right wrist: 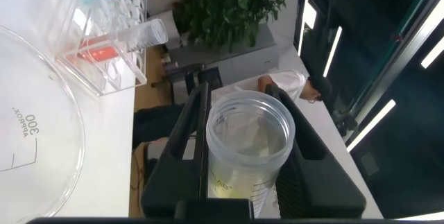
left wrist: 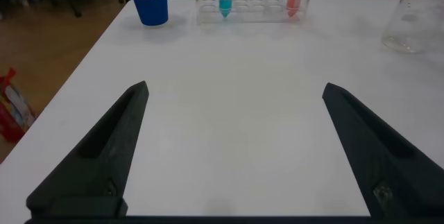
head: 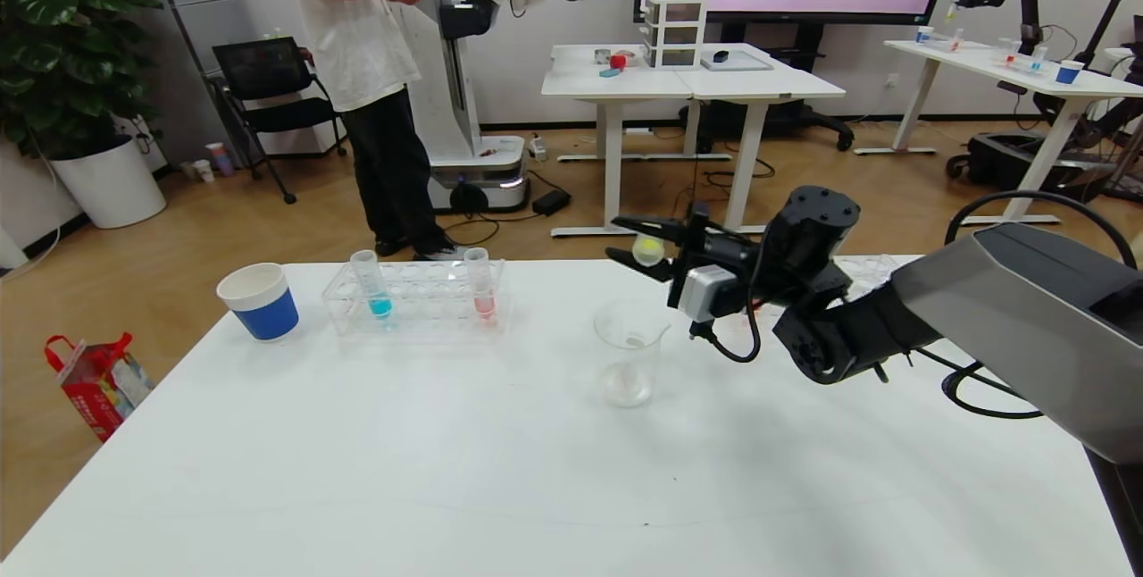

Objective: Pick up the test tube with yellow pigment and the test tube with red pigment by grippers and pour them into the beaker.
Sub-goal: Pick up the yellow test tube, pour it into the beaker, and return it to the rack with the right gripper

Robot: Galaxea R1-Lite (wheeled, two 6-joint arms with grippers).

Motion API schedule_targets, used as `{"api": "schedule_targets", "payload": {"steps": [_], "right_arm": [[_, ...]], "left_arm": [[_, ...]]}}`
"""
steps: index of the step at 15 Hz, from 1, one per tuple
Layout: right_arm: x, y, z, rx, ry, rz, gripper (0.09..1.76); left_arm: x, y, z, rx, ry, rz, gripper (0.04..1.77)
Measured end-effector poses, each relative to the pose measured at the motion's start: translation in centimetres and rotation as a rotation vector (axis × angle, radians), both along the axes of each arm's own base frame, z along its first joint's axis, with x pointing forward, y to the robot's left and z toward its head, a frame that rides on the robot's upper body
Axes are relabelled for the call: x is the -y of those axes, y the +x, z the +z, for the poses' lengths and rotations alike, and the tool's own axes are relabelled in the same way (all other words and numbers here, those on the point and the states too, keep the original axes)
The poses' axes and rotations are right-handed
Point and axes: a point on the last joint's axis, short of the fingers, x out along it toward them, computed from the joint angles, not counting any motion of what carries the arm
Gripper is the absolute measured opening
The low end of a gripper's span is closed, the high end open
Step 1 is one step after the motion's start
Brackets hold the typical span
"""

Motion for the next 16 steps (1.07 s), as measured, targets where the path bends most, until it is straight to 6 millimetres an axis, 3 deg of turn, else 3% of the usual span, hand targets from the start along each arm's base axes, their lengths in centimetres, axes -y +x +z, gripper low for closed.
{"api": "schedule_targets", "payload": {"steps": [16], "right_arm": [[-0.51,0.96,-0.59,0.159,-0.080,0.010,0.53]], "left_arm": [[0.00,0.00,0.00,0.000,0.000,0.000,1.75]]}}
